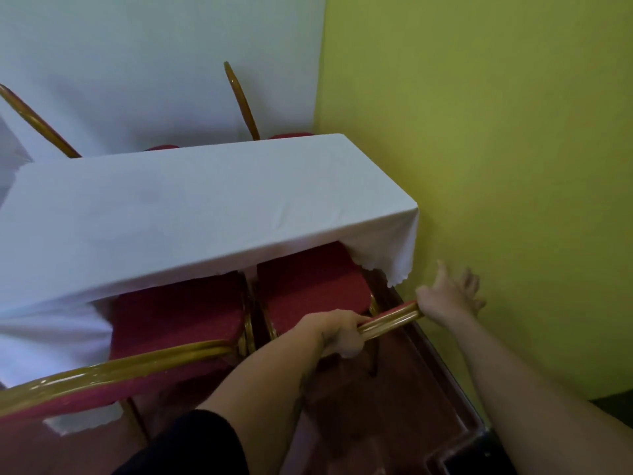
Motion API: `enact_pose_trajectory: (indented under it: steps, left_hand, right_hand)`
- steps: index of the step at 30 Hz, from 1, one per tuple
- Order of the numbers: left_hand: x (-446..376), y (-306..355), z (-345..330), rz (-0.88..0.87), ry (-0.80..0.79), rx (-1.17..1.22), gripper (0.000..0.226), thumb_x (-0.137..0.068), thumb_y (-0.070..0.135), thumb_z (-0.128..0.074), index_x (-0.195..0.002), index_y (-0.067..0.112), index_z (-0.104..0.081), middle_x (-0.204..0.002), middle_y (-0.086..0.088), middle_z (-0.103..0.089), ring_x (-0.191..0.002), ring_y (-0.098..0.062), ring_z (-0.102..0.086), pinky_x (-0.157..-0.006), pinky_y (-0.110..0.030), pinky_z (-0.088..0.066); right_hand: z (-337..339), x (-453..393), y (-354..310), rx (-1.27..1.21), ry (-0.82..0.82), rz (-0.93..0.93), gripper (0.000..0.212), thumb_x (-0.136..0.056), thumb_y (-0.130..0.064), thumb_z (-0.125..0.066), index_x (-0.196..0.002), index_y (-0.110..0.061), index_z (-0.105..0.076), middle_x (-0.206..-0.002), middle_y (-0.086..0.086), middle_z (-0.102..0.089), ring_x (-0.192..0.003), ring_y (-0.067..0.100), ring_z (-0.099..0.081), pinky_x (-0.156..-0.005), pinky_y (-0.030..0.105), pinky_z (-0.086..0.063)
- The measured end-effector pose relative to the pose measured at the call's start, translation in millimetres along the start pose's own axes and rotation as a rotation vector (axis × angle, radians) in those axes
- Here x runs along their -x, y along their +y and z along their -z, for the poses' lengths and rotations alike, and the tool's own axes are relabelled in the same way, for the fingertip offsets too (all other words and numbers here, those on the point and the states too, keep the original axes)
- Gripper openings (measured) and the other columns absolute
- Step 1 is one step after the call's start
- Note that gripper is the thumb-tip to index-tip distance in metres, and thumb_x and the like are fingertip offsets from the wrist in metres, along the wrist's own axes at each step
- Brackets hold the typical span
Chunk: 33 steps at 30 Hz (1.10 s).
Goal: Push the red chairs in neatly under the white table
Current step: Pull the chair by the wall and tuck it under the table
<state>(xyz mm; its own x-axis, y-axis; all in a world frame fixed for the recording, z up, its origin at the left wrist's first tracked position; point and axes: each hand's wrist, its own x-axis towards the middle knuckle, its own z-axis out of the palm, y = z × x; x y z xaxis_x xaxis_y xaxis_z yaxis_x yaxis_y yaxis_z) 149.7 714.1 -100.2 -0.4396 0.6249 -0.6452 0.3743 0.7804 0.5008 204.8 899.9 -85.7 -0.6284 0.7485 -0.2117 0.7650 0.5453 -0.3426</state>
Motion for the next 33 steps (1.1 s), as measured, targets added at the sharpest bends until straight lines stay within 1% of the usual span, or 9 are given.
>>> enact_pose_trajectory:
  steps: [2,4,10,17,22,25,29,31,33]
  left_hand:
    - [0.8,-7.8,6.0,0.012,-0.005,-0.026,0.090,-0.084,-0.001,-0.061,-0.158,0.039,-0.029,-0.147,-0.009,-0.051,-0.127,-0.033,-0.053,-0.098,-0.041,-0.050]
    - [0.8,-13.1,10.6,0.018,-0.019,-0.024,0.090,-0.085,-0.002,-0.060,-0.159,0.038,-0.029,-0.148,-0.008,-0.050,-0.128,-0.033,-0.052,-0.096,-0.040,-0.048]
    - [-6.6,-29.0,21.5,0.036,0.013,0.012,0.088,-0.086,0.000,-0.059,-0.157,0.042,-0.032,-0.137,-0.006,-0.054,-0.118,-0.030,-0.057,-0.097,-0.043,-0.054]
    - [-16.5,-41.8,25.2,0.059,0.148,0.036,0.075,-0.089,0.004,-0.059,-0.153,0.037,-0.041,-0.100,0.005,-0.052,-0.084,-0.016,-0.057,-0.083,-0.035,-0.057]
    - [-20.6,-42.3,23.3,0.166,0.347,-0.097,0.051,-0.087,0.007,-0.062,-0.135,0.025,-0.059,-0.109,-0.002,-0.064,-0.089,-0.023,-0.063,-0.074,-0.035,-0.056]
    - [-15.1,-50.3,22.5,0.209,0.407,-0.188,0.034,-0.088,0.018,-0.062,-0.122,0.023,-0.058,-0.112,-0.006,-0.065,-0.094,-0.030,-0.065,-0.081,-0.042,-0.057]
    - [15.9,-85.6,14.3,0.441,0.230,-0.446,0.047,-0.087,0.031,-0.067,-0.132,0.021,-0.056,-0.124,-0.007,-0.064,-0.112,-0.033,-0.064,-0.097,-0.052,-0.052]
    - [35.8,-113.7,5.1,0.629,0.051,-0.608,0.063,-0.088,0.034,-0.072,-0.144,0.017,-0.050,-0.143,-0.011,-0.055,-0.132,-0.038,-0.053,-0.109,-0.064,-0.038]
    - [51.5,-135.7,-3.0,0.675,0.074,-0.655,0.051,-0.094,0.032,-0.069,-0.141,0.017,-0.056,-0.139,-0.009,-0.060,-0.128,-0.034,-0.058,-0.106,-0.062,-0.044]
  right_hand:
    - [-5.8,-6.6,-6.0,0.129,-0.045,0.115,0.054,-0.091,-0.024,-0.049,-0.144,-0.032,-0.054,-0.164,0.010,-0.032,-0.154,0.033,-0.016,-0.121,0.066,-0.004]
    - [-9.9,-10.1,-11.0,0.159,-0.057,0.187,0.039,-0.090,-0.021,-0.047,-0.115,-0.033,-0.074,-0.138,0.006,-0.061,-0.136,0.033,-0.043,-0.120,0.064,-0.012]
    - [-13.2,-17.0,-26.3,0.175,-0.036,0.202,0.025,-0.088,-0.026,-0.050,-0.072,-0.016,-0.068,-0.096,0.010,-0.068,-0.114,0.037,-0.057,-0.116,0.054,-0.025]
    - [-19.7,-28.9,-43.0,0.272,0.048,0.266,0.035,-0.078,-0.033,-0.044,-0.081,-0.013,-0.073,-0.091,0.010,-0.069,-0.107,0.036,-0.061,-0.113,0.054,-0.027]
    - [-23.2,-46.6,-54.5,0.310,0.061,0.347,0.044,-0.073,-0.036,-0.037,-0.081,-0.015,-0.074,-0.093,0.008,-0.074,-0.102,0.035,-0.062,-0.117,0.059,-0.020]
    - [-22.3,-53.5,-55.7,0.304,0.074,0.390,0.039,-0.078,-0.033,-0.040,-0.085,-0.015,-0.074,-0.097,0.010,-0.073,-0.107,0.036,-0.062,-0.119,0.061,-0.014]
    - [-16.0,-54.4,-61.3,0.275,0.049,0.608,0.030,-0.086,-0.026,-0.038,-0.085,-0.018,-0.067,-0.095,0.010,-0.073,-0.100,0.034,-0.063,-0.120,0.056,-0.021]
    - [-20.8,-41.5,-68.5,0.287,0.002,0.804,0.026,-0.090,-0.027,-0.039,-0.087,-0.018,-0.064,-0.093,0.007,-0.072,-0.090,0.031,-0.063,-0.096,0.044,-0.044]
    - [-33.5,-23.9,-74.2,0.316,0.016,0.954,0.029,-0.094,-0.034,-0.040,-0.083,-0.021,-0.063,-0.079,0.000,-0.067,-0.072,0.024,-0.062,-0.065,0.035,-0.042]
